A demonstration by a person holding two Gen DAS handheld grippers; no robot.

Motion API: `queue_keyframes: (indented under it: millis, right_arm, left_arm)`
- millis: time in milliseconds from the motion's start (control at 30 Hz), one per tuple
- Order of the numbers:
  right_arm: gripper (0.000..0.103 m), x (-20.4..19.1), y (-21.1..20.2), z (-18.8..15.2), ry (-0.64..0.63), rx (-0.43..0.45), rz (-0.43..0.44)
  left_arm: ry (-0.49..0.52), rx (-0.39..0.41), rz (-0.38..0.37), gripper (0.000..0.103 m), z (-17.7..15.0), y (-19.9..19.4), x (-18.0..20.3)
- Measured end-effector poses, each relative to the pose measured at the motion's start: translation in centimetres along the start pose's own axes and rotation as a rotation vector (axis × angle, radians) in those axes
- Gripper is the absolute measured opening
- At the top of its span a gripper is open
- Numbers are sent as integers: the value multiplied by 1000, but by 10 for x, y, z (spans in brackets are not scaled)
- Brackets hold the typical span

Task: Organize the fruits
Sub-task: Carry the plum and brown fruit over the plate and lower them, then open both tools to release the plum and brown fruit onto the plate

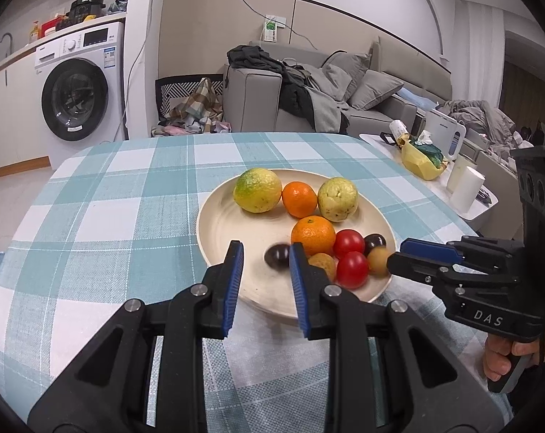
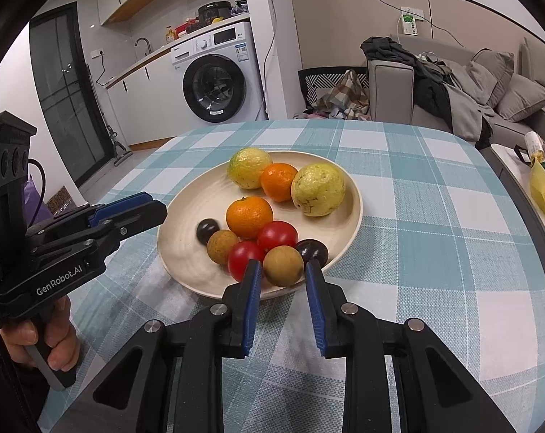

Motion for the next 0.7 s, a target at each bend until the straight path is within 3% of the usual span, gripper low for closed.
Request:
queue_keyframes:
  millis: [67, 133, 200, 300, 467, 700]
  right_arm:
    - [32, 1, 0, 0, 5, 1, -1]
    - [33, 3, -1, -1, 13, 4, -2]
    - [40, 4, -1, -1, 19, 6, -3]
    - [52, 4, -3, 0, 18, 16, -5]
    - [80, 3, -6, 0, 13, 32, -6]
    - [95, 1, -8, 2, 5, 54, -16]
  left_arm:
    - [-10, 0, 3, 23, 0, 0, -2]
    - [-23, 2, 11, 31, 1, 0, -6]
    - [-39, 3, 34, 60, 1, 0, -9]
    - [-51, 29, 50, 75, 2, -4, -14]
    - [-27, 51, 70, 82, 3, -8, -14]
    - [-28, 52, 72, 88, 2, -12, -16]
Point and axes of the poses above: each gripper's, at about its wrist camera, not at the fingertips, and y roughly the way its jaws point, x to its right, z to its top, the point moved 3 cm from there along y, roughly the way its jaws point, and after that the axes turned 8 degrees about -y, right-handed, at the moved point
